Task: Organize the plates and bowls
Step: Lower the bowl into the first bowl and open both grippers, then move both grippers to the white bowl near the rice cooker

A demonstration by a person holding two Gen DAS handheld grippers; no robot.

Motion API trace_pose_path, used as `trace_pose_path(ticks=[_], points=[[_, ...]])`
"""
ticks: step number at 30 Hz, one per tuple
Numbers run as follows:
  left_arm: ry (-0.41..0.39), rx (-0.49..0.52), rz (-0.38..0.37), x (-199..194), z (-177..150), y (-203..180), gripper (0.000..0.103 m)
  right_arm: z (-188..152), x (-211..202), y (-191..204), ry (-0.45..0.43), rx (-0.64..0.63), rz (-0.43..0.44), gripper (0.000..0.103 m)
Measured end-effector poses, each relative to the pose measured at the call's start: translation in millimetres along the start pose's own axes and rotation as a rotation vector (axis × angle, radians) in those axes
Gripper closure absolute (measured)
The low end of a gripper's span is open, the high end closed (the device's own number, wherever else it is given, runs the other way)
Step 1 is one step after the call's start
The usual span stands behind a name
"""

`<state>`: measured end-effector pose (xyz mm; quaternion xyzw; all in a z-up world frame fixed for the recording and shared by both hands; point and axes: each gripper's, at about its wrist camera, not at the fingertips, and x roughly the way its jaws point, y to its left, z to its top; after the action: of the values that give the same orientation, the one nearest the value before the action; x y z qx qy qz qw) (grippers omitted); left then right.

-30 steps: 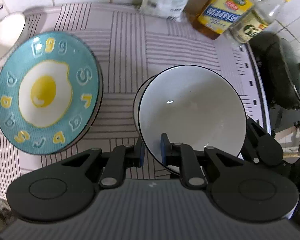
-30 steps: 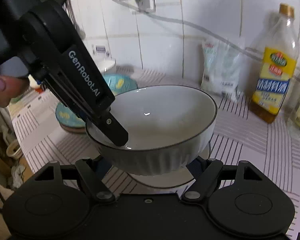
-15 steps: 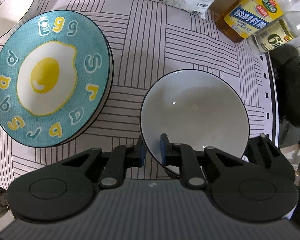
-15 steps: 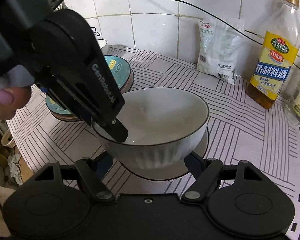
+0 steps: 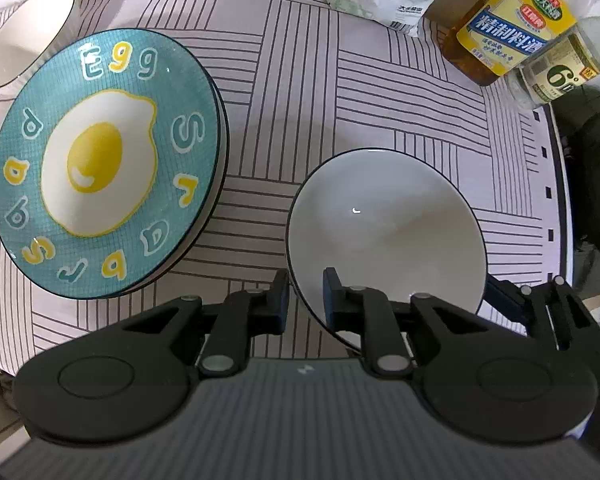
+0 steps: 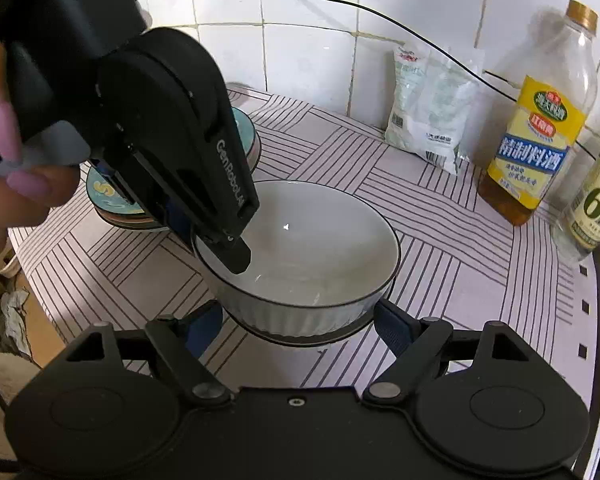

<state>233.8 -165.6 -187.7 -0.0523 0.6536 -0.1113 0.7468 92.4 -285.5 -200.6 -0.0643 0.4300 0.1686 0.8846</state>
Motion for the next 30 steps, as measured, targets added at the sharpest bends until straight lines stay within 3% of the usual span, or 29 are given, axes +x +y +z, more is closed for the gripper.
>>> trace_pose_path(ticks=[10, 20, 25, 30], points=[[-0.005, 0.117, 0.063, 0, -3, -19, 0.082, -5, -6, -2, -0.025, 0.022, -0.011, 0.018], [0.002, 0.162, 0.038, -45, -5, -24, 0.074, -4, -26, 1, -0.035, 0.084, -0.007, 0.018], [-0.002, 0.249, 0.089, -55, -14, -24, 0.072, -3, -44, 2, -0.061, 0.110, -0.022, 0.018], [0.020, 0.275, 0.046, -66, -19, -5, 0.071, 3, -53, 14, -0.056, 0.123, -0.075, 0.018]])
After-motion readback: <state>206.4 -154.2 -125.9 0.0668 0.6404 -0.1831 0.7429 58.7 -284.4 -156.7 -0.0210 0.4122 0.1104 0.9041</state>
